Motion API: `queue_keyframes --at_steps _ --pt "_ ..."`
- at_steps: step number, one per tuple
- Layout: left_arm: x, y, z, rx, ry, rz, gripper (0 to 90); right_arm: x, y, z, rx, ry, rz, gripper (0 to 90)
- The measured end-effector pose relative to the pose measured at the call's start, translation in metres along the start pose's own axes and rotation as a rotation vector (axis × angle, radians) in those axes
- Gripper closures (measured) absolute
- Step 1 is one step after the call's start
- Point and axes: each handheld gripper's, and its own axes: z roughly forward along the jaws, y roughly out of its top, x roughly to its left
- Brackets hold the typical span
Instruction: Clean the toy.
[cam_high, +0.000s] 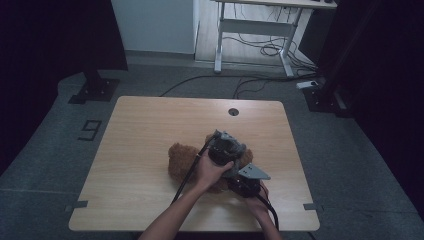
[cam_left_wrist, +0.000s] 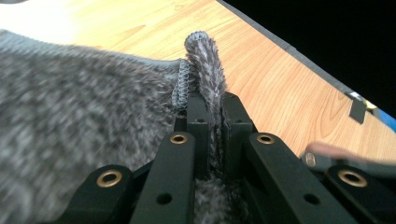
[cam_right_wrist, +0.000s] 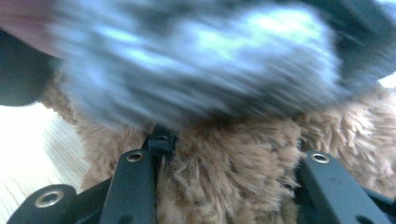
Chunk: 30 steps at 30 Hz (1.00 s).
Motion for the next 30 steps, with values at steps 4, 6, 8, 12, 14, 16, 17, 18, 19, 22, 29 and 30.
queue_keyframes --at_steps 4,6,8,12,14,16,17,18,19,22,29,30 --pt "0.014 -0.015 -0.025 -0.054 0.01 -0.025 83.9 -0.001 0.0 0.001 -0.001 -0.002 0.009 56.0" --pt "0.021 -0.023 -0.038 -0.075 0.035 -0.038 83.9 -0.001 -0.001 0.001 -0.006 -0.003 0.015 56.0" --pt "0.028 -0.031 -0.051 -0.079 0.078 -0.031 83.8 -0.002 -0.001 0.001 -0.009 -0.001 0.026 56.0" --pt "0.046 -0.049 -0.075 -0.098 0.078 -0.064 83.9 -0.004 -0.001 0.001 -0.013 0.006 0.036 56.0" --pt "0.052 -0.058 -0.088 -0.118 0.079 -0.071 84.0 -0.003 -0.001 0.001 -0.013 0.004 0.036 56.0" --pt "0.058 -0.068 -0.1 -0.142 0.093 -0.083 84.0 -0.004 -0.001 0.001 -0.012 0.005 0.041 56.0" --pt "0.062 -0.072 -0.105 -0.15 0.098 -0.093 83.9 -0.004 -0.001 0.001 -0.013 0.005 0.041 55.9" --pt "0.066 -0.077 -0.11 -0.159 0.099 -0.107 83.9 -0.004 -0.001 0.001 -0.013 0.006 0.042 55.9" --pt "0.071 -0.081 -0.115 -0.167 0.097 -0.123 83.9 -0.004 -0.002 0.001 -0.014 0.006 0.042 55.9" --pt "0.084 -0.089 -0.127 -0.185 0.106 -0.162 83.8 -0.004 -0.002 0.001 -0.017 0.009 0.045 55.9" --pt "0.094 -0.098 -0.142 -0.197 0.126 -0.185 83.8 -0.004 -0.002 0.002 -0.018 0.007 0.049 55.9" --pt "0.092 -0.096 -0.143 -0.206 0.114 -0.188 83.9 -0.004 -0.002 0.002 -0.018 0.005 0.049 55.9"
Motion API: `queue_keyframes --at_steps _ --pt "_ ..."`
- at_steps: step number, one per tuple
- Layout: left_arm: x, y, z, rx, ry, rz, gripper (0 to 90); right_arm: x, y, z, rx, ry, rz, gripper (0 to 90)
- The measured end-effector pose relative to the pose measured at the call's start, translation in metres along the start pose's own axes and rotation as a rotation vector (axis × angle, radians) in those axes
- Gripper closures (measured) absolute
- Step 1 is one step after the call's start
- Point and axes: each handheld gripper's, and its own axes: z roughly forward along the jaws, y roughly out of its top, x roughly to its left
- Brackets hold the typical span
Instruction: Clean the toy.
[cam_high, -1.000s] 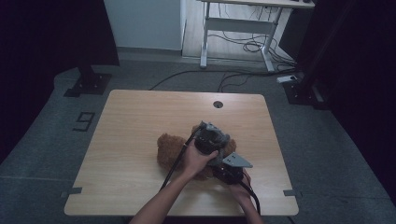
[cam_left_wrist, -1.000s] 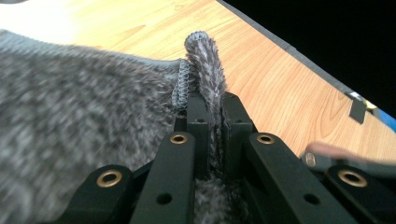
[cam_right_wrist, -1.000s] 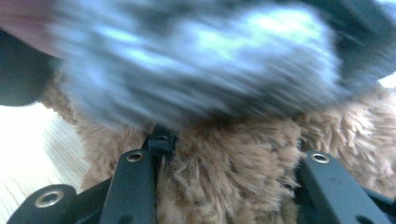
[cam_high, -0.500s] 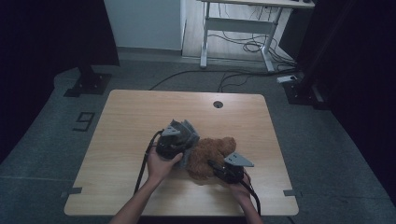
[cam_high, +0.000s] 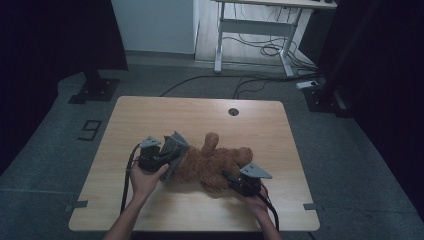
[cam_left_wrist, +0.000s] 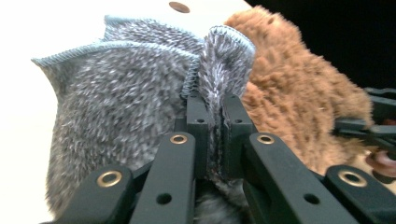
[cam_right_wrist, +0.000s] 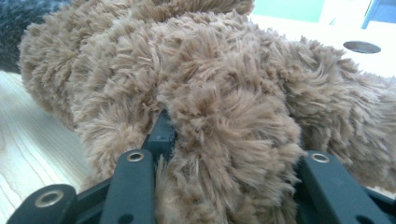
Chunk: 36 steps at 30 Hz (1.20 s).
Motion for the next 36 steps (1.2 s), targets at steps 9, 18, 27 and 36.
queue_keyframes --at_steps 9,18,27,36 --pt "-0.072 0.047 0.028 -0.023 -0.116 0.131 83.9 0.0 0.0 0.001 -0.002 0.0 0.005 55.9" --pt "-0.144 0.065 0.125 0.124 -0.133 0.257 83.7 0.0 -0.001 0.0 -0.008 0.003 0.001 55.9" --pt "-0.117 0.037 0.139 0.163 -0.134 0.211 84.0 0.0 -0.002 0.001 -0.003 0.0 -0.012 55.9" --pt "-0.069 0.024 0.07 0.121 -0.074 0.171 83.8 -0.002 -0.003 0.0 -0.008 0.006 0.006 55.5"
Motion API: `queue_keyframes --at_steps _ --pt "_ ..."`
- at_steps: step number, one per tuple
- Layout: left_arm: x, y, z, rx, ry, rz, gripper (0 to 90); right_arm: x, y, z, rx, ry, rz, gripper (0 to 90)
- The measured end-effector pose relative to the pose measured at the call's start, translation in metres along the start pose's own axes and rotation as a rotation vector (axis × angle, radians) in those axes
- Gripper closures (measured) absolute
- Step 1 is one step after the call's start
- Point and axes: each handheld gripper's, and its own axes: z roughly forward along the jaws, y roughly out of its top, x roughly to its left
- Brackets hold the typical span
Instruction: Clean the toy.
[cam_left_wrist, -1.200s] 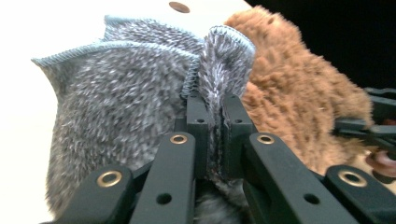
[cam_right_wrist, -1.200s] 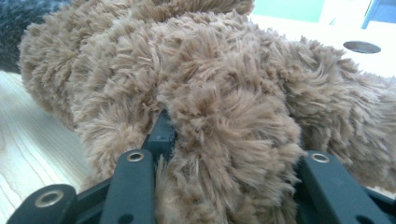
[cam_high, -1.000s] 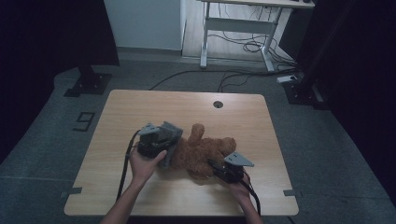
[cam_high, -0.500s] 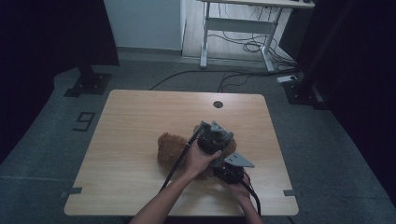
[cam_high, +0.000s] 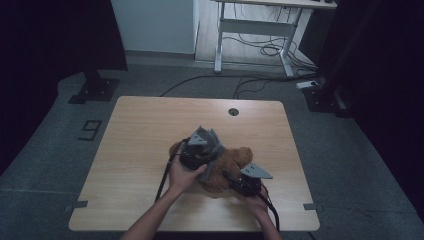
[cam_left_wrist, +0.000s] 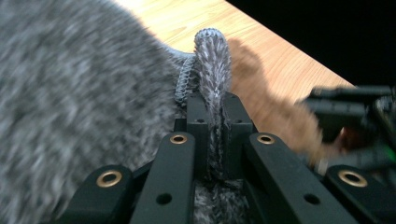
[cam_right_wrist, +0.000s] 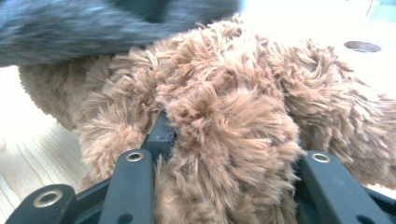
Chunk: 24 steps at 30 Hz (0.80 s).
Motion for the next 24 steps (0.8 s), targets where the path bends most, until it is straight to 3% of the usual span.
queue_keyframes --at_steps 3,7,9,13,20,24 --pt "0.02 -0.015 -0.023 -0.019 0.004 -0.041 83.8 0.0 0.0 0.0 -0.001 -0.001 0.002 55.5" --pt "0.039 -0.026 -0.045 -0.049 0.031 -0.073 83.8 0.0 0.0 0.0 -0.004 -0.003 0.003 55.4" --pt "0.053 -0.031 -0.056 -0.066 0.036 -0.109 83.8 0.001 0.0 0.001 -0.009 -0.005 0.003 55.4" --pt "0.068 -0.043 -0.069 -0.091 0.05 -0.164 83.6 0.001 -0.001 0.001 -0.011 -0.002 0.002 55.4" --pt "0.068 -0.058 -0.069 -0.104 0.045 -0.183 83.4 0.0 0.001 0.003 -0.013 -0.006 -0.022 56.4" --pt "0.066 -0.057 -0.064 -0.119 0.055 -0.181 83.5 0.002 0.005 0.009 -0.003 -0.059 -0.071 57.5"
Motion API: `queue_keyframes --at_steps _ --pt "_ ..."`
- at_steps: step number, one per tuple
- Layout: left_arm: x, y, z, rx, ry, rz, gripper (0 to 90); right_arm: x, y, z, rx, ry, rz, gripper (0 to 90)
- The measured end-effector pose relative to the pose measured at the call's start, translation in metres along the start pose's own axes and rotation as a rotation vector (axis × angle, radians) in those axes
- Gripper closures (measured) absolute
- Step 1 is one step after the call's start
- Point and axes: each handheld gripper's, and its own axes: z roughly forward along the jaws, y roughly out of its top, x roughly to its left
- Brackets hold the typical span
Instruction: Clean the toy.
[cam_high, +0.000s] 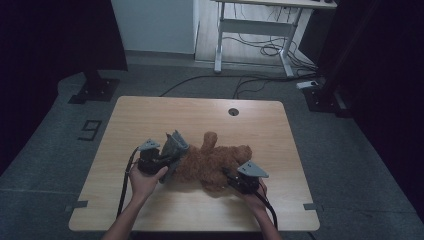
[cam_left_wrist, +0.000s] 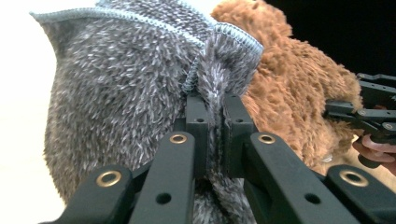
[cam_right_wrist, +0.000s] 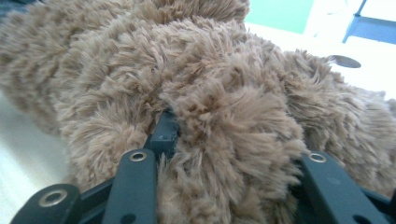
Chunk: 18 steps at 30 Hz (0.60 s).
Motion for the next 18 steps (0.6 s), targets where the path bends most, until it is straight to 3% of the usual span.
queue_keyframes --at_steps 7,11,14,18 --pt "0.003 0.006 0.014 -0.048 0.006 -0.04 83.0 -0.014 0.01 0.02 0.011 -0.062 -0.016 58.8" --pt "0.001 0.015 0.02 -0.058 0.008 -0.041 82.6 -0.024 0.016 0.031 0.018 -0.098 -0.02 59.9" --pt "-0.001 0.024 0.024 -0.058 0.005 -0.03 82.0 -0.031 0.019 0.038 0.017 -0.122 -0.007 60.2" --pt "-0.008 0.041 0.029 -0.045 0.019 0.023 81.9 -0.039 0.019 0.045 -0.009 -0.148 0.022 60.6"
